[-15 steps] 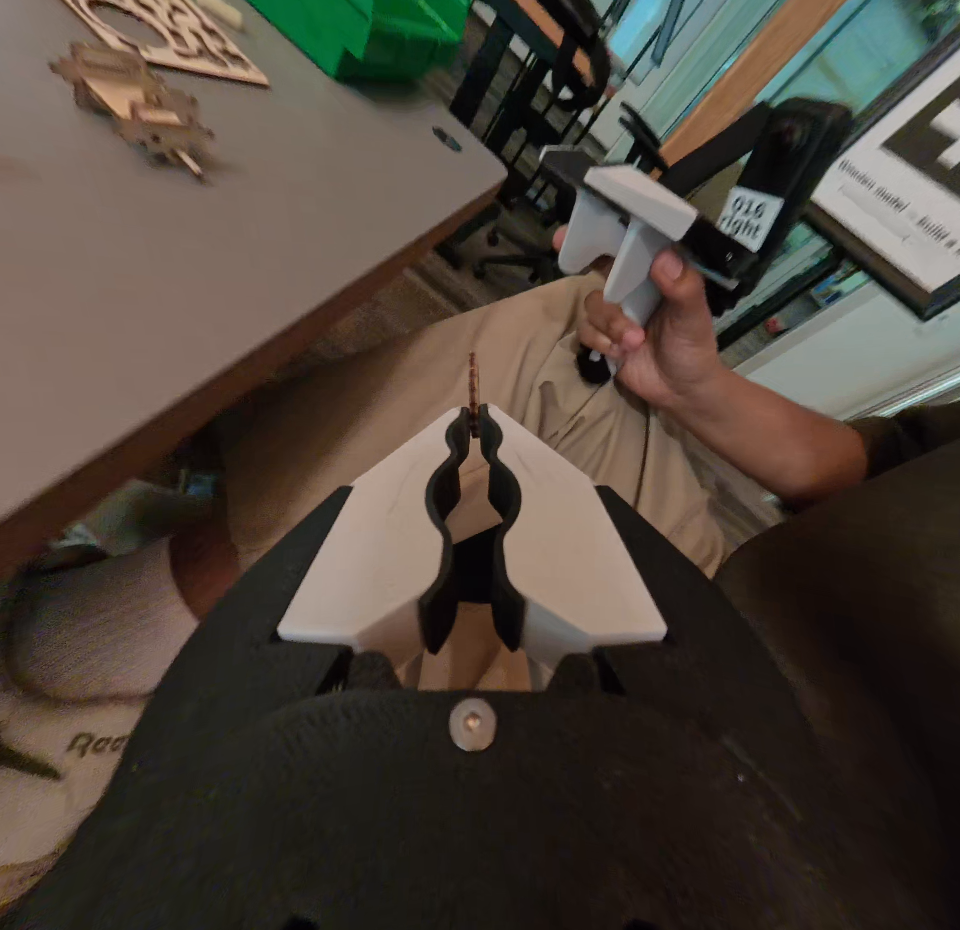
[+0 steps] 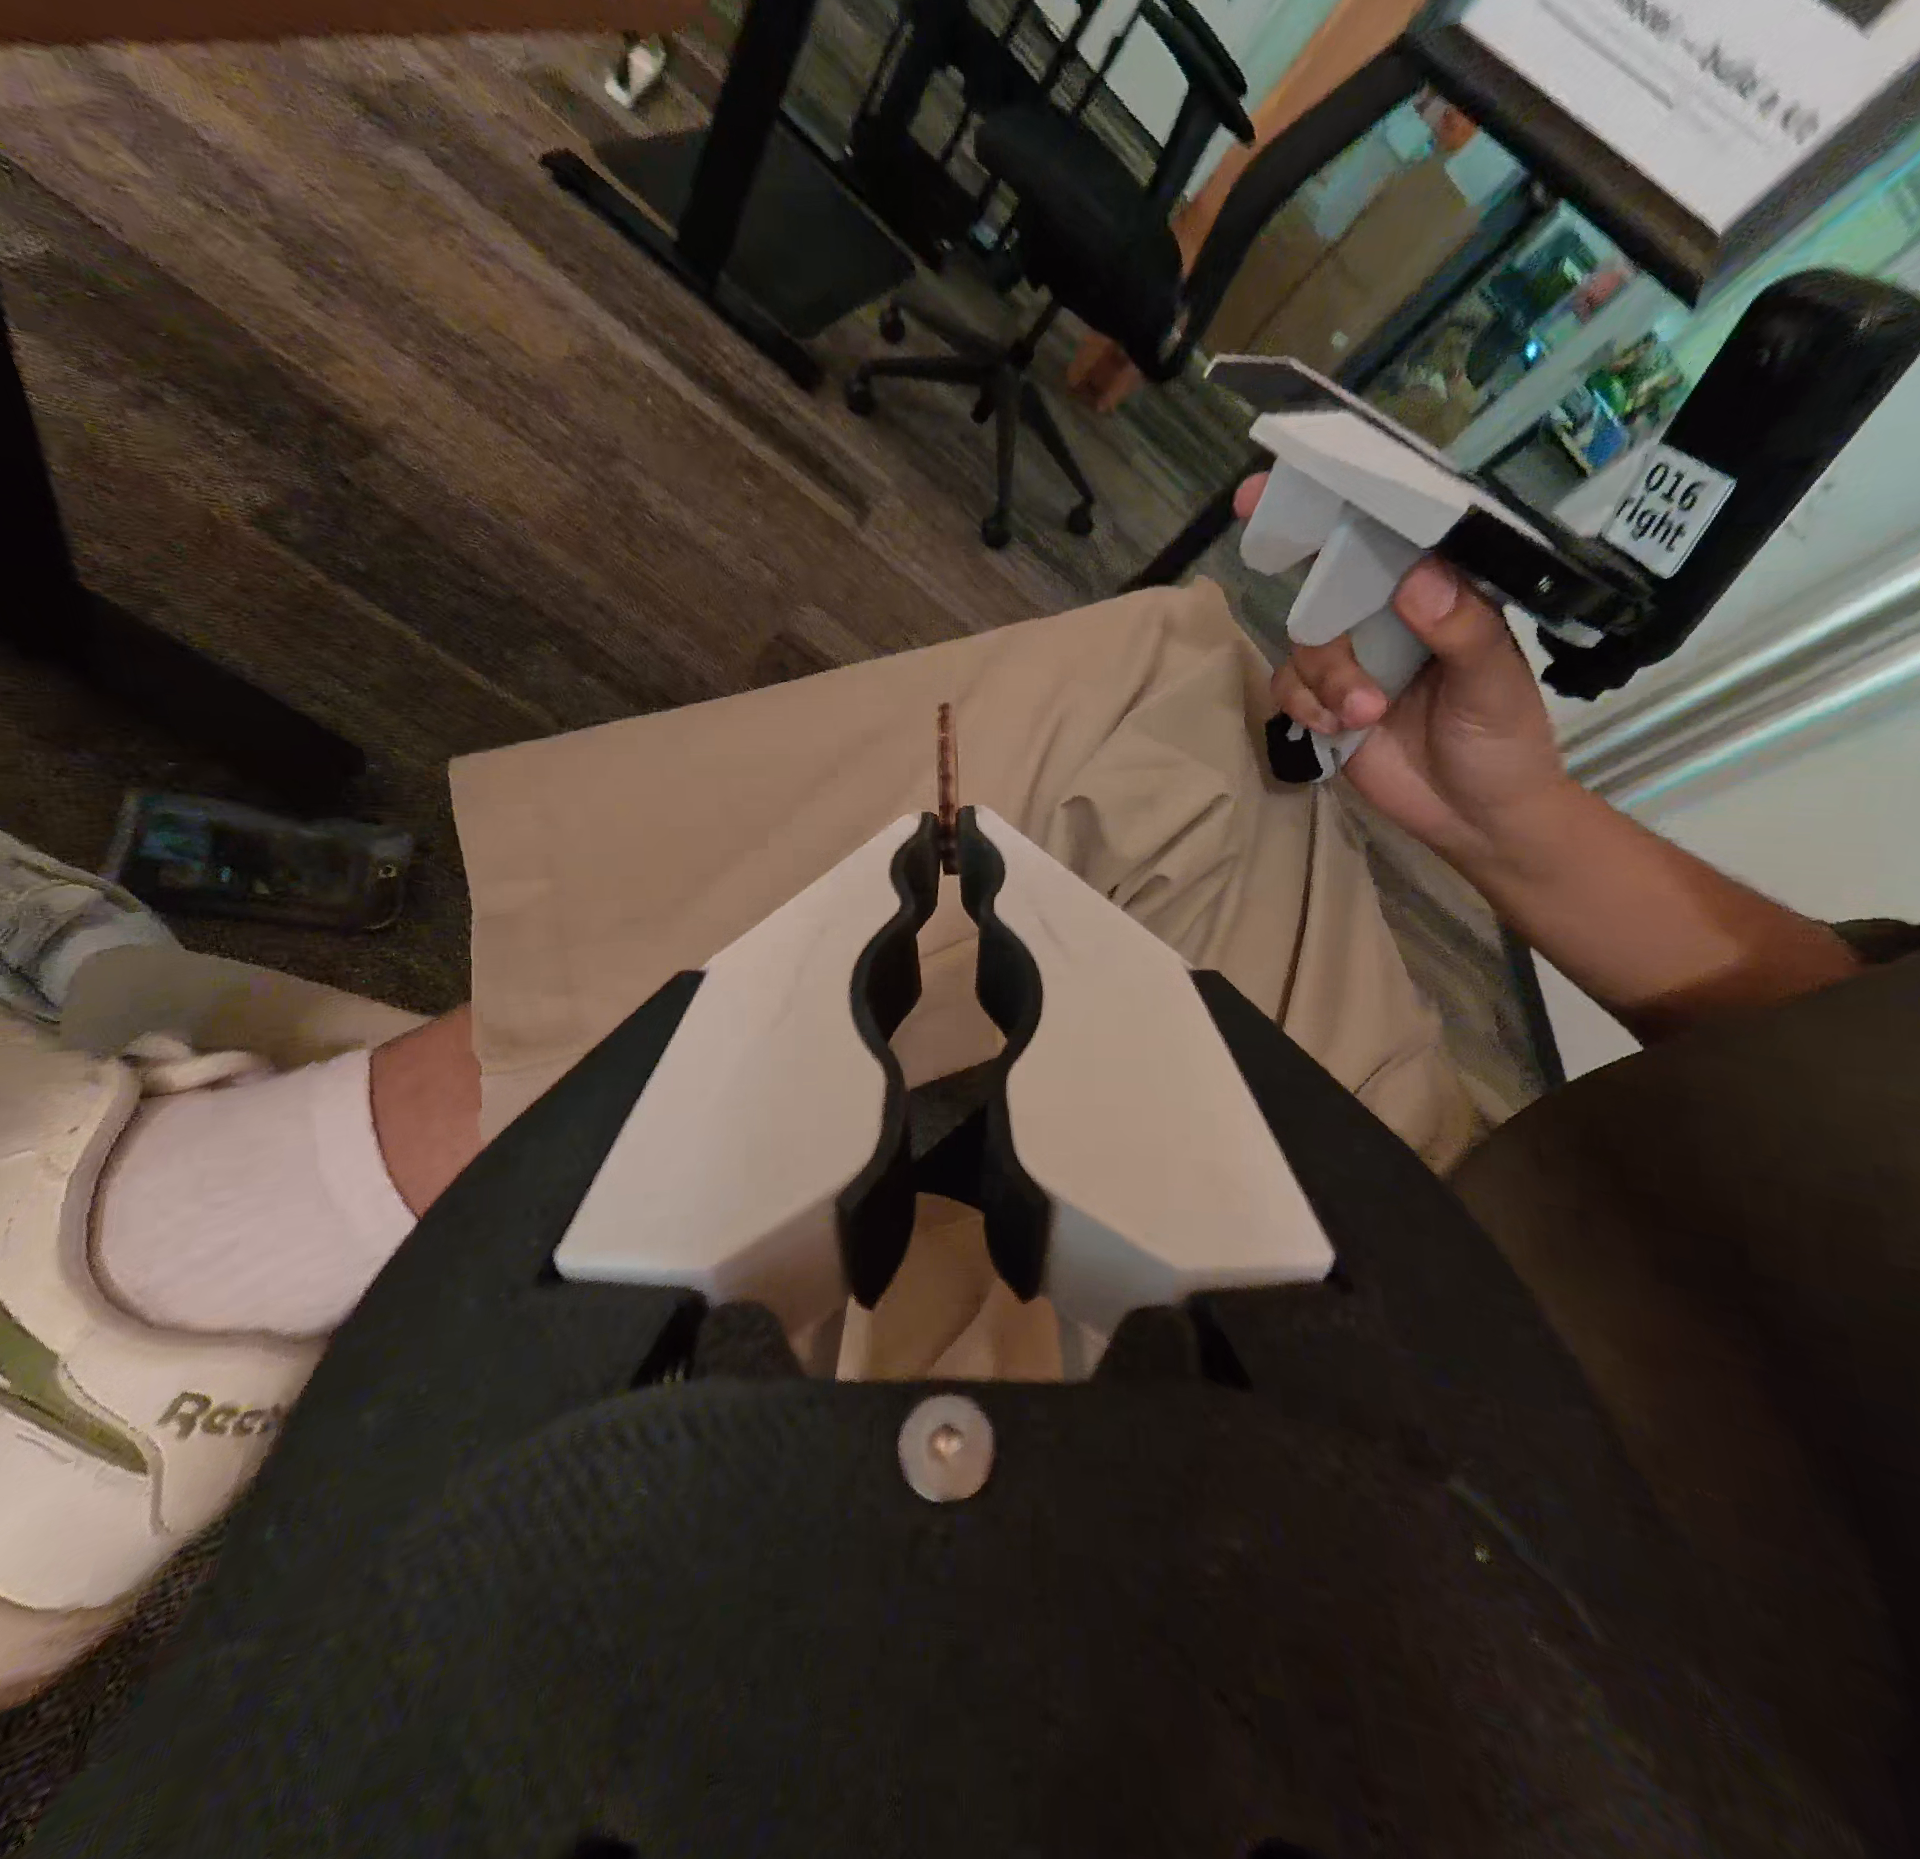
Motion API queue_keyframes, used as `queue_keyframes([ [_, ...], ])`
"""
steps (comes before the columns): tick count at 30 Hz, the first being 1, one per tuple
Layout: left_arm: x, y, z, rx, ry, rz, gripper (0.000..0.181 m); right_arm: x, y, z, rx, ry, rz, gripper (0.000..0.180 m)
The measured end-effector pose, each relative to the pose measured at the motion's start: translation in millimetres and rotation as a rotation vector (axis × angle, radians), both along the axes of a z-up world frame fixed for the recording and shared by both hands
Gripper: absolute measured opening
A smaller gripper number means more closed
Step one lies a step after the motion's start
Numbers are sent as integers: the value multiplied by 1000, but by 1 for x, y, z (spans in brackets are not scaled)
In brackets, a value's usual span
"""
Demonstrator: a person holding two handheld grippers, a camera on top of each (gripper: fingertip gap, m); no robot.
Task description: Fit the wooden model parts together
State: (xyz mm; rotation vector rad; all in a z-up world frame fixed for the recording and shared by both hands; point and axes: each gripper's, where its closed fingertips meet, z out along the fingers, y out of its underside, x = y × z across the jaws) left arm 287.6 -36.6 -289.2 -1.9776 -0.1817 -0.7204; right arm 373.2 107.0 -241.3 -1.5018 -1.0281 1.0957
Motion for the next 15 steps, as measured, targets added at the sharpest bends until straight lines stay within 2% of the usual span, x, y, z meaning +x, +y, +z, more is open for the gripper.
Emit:
queue_keyframes([
  [3,25,-6,4,20,25,-40,2,22,-9,5,31,-3,-60,43],
  [6,35,-10,6,36,61,-44,3,25,-14,16,-29,55,-79,44],
  [10,31,-6,7,42,58,8,3,19,23,5,-54,0,-220,27],
  [11,29,-1,2,39,91,14,3,15,36,-3,-87,4,-238,26],
  [13,22,17,-19,15,306,-40,3,-2,64,-36,-85,-16,-251,27],
  [15,13,42,-41,27,539,-103,4,-20,99,-107,-117,-117,-294,37],
])
